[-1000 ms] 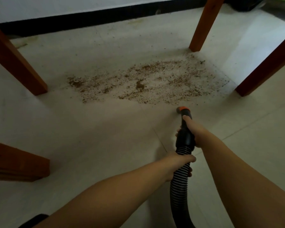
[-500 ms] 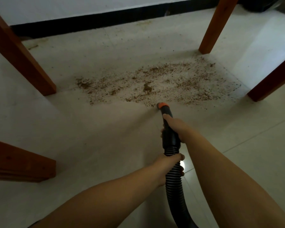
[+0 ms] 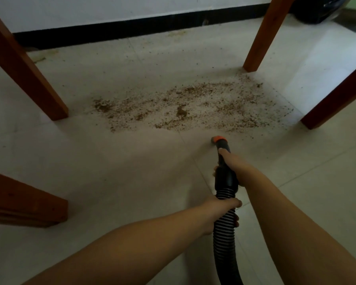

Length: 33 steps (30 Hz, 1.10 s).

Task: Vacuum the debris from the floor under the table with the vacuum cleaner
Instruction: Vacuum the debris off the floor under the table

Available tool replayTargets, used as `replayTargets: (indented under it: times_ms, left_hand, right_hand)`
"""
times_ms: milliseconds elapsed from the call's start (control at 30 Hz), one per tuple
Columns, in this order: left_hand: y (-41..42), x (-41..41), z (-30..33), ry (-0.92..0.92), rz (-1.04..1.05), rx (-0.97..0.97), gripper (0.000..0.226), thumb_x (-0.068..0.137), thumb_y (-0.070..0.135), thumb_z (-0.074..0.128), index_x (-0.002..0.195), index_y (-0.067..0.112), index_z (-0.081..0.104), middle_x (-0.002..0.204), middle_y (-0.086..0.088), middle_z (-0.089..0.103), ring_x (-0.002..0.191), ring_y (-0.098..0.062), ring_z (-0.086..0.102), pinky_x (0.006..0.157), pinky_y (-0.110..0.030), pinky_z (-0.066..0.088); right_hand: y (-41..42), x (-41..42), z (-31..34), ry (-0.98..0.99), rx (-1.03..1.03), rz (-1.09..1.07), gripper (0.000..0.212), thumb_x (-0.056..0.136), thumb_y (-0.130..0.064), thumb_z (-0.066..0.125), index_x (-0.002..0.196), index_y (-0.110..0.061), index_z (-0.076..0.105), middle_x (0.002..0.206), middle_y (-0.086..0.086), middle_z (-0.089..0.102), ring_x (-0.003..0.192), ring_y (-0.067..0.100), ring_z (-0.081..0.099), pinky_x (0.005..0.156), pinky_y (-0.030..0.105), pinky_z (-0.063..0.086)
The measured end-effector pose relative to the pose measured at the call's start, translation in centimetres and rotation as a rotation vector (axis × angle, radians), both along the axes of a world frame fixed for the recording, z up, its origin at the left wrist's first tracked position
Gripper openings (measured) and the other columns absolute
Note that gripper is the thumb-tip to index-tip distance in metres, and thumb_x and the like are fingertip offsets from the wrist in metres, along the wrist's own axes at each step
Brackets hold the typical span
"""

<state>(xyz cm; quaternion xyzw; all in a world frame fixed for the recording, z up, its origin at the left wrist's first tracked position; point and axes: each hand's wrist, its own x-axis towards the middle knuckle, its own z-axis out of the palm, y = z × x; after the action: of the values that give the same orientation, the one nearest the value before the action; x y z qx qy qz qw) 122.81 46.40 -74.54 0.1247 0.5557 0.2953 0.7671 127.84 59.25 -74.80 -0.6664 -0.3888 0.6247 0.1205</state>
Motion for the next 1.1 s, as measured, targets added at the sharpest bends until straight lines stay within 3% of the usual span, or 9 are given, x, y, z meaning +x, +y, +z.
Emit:
replayTargets:
  times_ms: [200,300,400,600,833,967,1100]
  left_hand:
    - [-2.3,-1.7,-0.1,-0.005,0.051,-0.031,0.012,0.087,0.017,0.062,0.091,0.009,0.053,0.065,-0.005,0.058,0.046,-0.012,0.059,0.046,-0.021,0.049]
    - [-3.0,-3.8,0.1,-0.005,0.108,-0.053,0.012,0.088,0.017,0.061,0.090,0.010,0.052,0.065,-0.005,0.058,0.045,-0.012,0.059,0.048,-0.022,0.051]
    - [-2.9,-6.3,0.6,0.011,0.101,-0.071,0.013,0.088,0.018,0.061,0.090,0.010,0.052,0.066,-0.006,0.057,0.047,-0.013,0.059,0.046,-0.020,0.050]
    - [-0.7,-11.5,1.7,0.114,0.028,-0.057,0.015,0.089,0.018,0.062,0.093,0.006,0.053,0.067,-0.008,0.058,0.051,-0.016,0.058,0.045,-0.021,0.051]
    - [-0.5,-15.7,1.4,0.114,0.085,-0.065,0.014,0.088,0.015,0.062,0.090,0.005,0.052,0.063,-0.009,0.059,0.045,-0.017,0.059,0.047,-0.024,0.052]
    - [-0.6,-16.6,0.8,0.108,0.083,-0.054,0.014,0.088,0.014,0.062,0.092,0.005,0.052,0.064,-0.009,0.059,0.048,-0.018,0.059,0.048,-0.025,0.052]
    - [-0.4,-15.7,0.1,0.123,0.023,-0.049,0.014,0.088,0.016,0.063,0.088,0.006,0.053,0.066,-0.009,0.058,0.051,-0.018,0.058,0.048,-0.024,0.052]
  right_hand:
    - [-1.9,-2.8,-0.6,0.020,-0.016,0.115,0.043,0.097,-0.040,0.048,0.110,0.001,0.047,0.075,0.017,0.060,0.062,0.029,0.060,0.072,0.045,0.055]
    - [-2.3,-6.1,-1.0,0.022,0.009,0.223,0.045,0.097,-0.042,0.048,0.109,0.002,0.047,0.087,0.021,0.064,0.074,0.035,0.065,0.083,0.050,0.057]
    - [-1.9,-8.6,-1.7,0.009,0.015,0.227,0.057,0.096,-0.047,0.047,0.122,0.003,0.045,0.111,0.026,0.063,0.099,0.042,0.065,0.092,0.054,0.053]
    - [0.6,-12.5,-2.7,0.078,-0.029,0.109,0.074,0.095,-0.055,0.042,0.143,0.000,0.031,0.133,0.026,0.052,0.114,0.041,0.058,0.097,0.053,0.050]
    - [1.2,-17.1,-3.4,0.095,-0.024,0.129,0.077,0.090,-0.060,0.045,0.142,-0.003,0.035,0.128,0.022,0.056,0.110,0.041,0.060,0.093,0.051,0.053]
    - [1.0,-18.0,-4.1,0.110,-0.002,0.135,0.082,0.091,-0.063,0.039,0.147,-0.004,0.026,0.140,0.021,0.049,0.121,0.041,0.053,0.100,0.052,0.048]
    - [1.5,-16.7,-5.2,0.024,0.013,0.058,0.078,0.092,-0.062,0.037,0.141,-0.001,0.035,0.131,0.023,0.055,0.113,0.041,0.058,0.096,0.051,0.050]
